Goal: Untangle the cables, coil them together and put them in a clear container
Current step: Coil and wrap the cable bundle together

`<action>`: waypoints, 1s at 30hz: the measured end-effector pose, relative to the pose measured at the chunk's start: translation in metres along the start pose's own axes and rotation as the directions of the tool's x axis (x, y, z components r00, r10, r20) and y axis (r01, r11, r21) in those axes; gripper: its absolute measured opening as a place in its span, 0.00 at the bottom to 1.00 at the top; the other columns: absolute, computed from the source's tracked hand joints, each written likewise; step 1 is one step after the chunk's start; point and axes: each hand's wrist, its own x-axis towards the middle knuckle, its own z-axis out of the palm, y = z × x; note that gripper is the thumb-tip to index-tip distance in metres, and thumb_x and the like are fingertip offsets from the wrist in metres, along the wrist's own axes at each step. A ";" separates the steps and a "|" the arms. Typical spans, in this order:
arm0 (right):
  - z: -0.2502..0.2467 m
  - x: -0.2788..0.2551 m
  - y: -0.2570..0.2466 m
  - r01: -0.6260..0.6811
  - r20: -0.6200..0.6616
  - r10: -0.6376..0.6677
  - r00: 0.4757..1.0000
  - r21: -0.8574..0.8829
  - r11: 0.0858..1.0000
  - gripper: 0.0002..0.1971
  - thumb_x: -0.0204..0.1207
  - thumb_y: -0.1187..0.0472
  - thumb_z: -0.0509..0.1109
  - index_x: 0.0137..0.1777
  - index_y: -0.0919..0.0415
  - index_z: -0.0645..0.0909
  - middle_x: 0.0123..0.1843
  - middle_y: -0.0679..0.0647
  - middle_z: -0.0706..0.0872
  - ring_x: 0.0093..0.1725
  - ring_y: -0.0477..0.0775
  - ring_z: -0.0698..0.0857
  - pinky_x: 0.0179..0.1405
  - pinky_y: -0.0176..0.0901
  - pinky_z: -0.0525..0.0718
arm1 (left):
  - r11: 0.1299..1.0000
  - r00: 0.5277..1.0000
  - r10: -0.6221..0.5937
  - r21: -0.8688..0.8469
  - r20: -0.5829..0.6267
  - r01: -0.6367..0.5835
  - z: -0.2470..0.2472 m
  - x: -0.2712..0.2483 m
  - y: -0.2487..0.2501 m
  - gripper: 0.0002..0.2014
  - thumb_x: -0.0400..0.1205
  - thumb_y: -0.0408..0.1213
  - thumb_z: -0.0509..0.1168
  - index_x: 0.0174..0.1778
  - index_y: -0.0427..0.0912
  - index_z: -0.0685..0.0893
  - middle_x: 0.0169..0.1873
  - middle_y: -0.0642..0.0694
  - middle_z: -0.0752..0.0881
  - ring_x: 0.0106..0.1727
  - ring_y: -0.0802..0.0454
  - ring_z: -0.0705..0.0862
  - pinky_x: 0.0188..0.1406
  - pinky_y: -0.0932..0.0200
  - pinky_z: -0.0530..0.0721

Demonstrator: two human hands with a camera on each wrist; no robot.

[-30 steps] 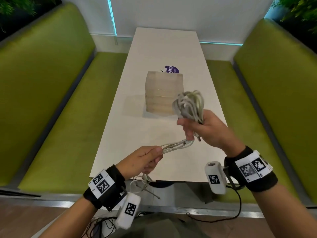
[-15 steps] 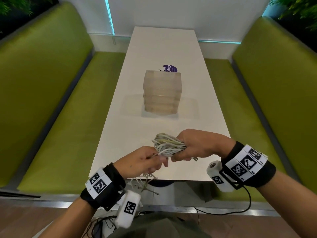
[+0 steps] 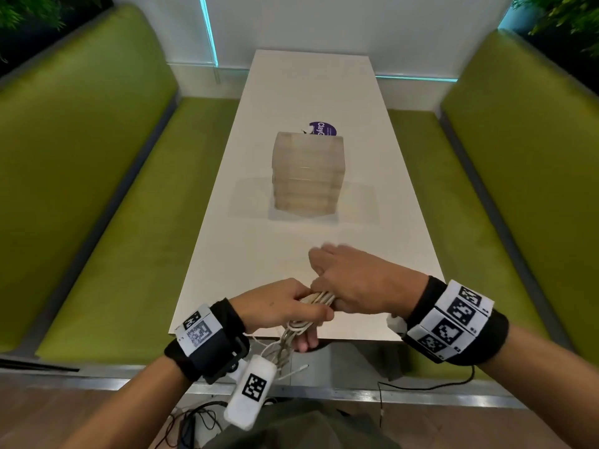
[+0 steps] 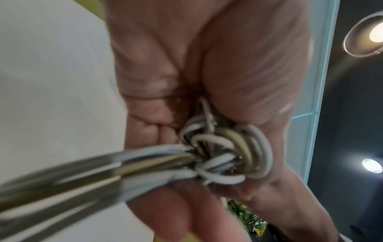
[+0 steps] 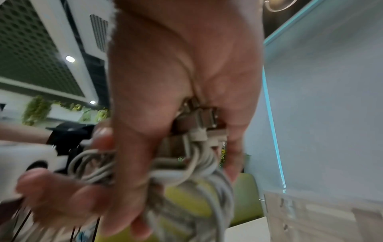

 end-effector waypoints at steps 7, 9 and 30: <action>-0.005 0.000 -0.002 -0.221 0.335 0.056 0.940 0.478 0.850 0.13 0.73 0.48 0.74 0.50 0.55 0.80 0.40 0.48 0.83 0.40 0.50 0.81 0.37 0.38 0.77 | 0.991 0.999 0.040 0.128 0.003 -0.040 -0.008 -0.001 -0.004 0.15 0.78 0.46 0.67 0.36 0.36 0.82 0.19 0.48 0.78 0.19 0.50 0.73 0.23 0.62 0.73; -0.005 -0.002 -0.001 -0.255 0.396 0.011 0.918 0.569 0.782 0.10 0.75 0.54 0.72 0.48 0.60 0.80 0.35 0.48 0.82 0.32 0.48 0.80 0.29 0.29 0.75 | 0.994 0.997 0.049 0.091 0.058 -0.054 -0.007 0.000 -0.007 0.18 0.79 0.48 0.66 0.37 0.33 0.82 0.18 0.49 0.77 0.18 0.52 0.72 0.21 0.63 0.72; -0.023 -0.012 0.023 -0.302 0.230 0.197 0.953 0.668 0.680 0.06 0.79 0.57 0.68 0.47 0.59 0.80 0.31 0.52 0.79 0.29 0.49 0.77 0.28 0.36 0.77 | 0.911 0.953 0.278 -0.282 -0.120 -0.301 -0.009 0.010 -0.041 0.43 0.69 0.78 0.50 0.53 0.41 0.83 0.25 0.46 0.81 0.41 0.41 0.89 0.53 0.42 0.84</action>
